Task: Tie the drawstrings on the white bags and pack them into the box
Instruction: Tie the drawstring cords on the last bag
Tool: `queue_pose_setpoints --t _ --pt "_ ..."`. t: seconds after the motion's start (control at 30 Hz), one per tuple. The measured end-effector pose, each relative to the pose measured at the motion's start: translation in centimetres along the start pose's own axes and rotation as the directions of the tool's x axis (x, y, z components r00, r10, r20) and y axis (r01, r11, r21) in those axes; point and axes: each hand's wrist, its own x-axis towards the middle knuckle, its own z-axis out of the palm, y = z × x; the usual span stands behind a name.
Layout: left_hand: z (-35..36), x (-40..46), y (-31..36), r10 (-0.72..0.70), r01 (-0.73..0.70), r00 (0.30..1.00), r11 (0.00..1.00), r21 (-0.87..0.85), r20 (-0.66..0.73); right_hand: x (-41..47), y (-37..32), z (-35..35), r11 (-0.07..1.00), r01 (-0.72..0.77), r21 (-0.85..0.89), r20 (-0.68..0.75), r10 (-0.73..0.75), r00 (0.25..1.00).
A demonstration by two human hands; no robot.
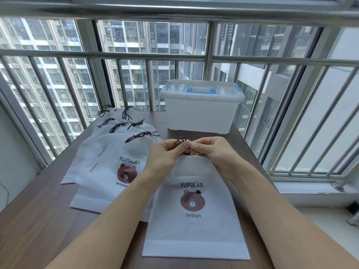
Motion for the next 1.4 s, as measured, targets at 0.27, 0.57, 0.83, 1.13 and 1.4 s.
queue_pose_setpoints --t 0.27,0.57,0.83,1.13,1.4 --pt "0.2 0.4 0.3 -0.031 0.027 0.991 0.999 -0.026 -0.134 0.0 -0.6 -0.5 0.998 -0.001 -0.062 0.015 0.001 1.000" --pt "-0.4 0.5 0.3 0.040 -0.032 0.997 0.993 0.114 -0.066 0.0 -0.6 -1.3 0.968 0.014 -0.252 -0.058 -0.029 0.998" --pt "-0.3 0.3 0.3 0.045 -0.039 0.997 0.993 0.112 -0.056 0.1 -0.7 -1.9 0.970 0.075 -0.233 0.094 -0.054 0.994" --pt "-0.2 0.0 0.4 0.038 -0.037 0.998 0.999 0.028 -0.049 0.7 0.7 -0.6 0.934 0.175 -0.311 0.015 -0.180 0.984" --pt "-0.5 0.0 0.4 0.215 -0.202 0.976 0.943 0.264 -0.019 0.9 1.2 -0.1 0.942 0.192 -0.276 -0.080 -0.221 0.972"
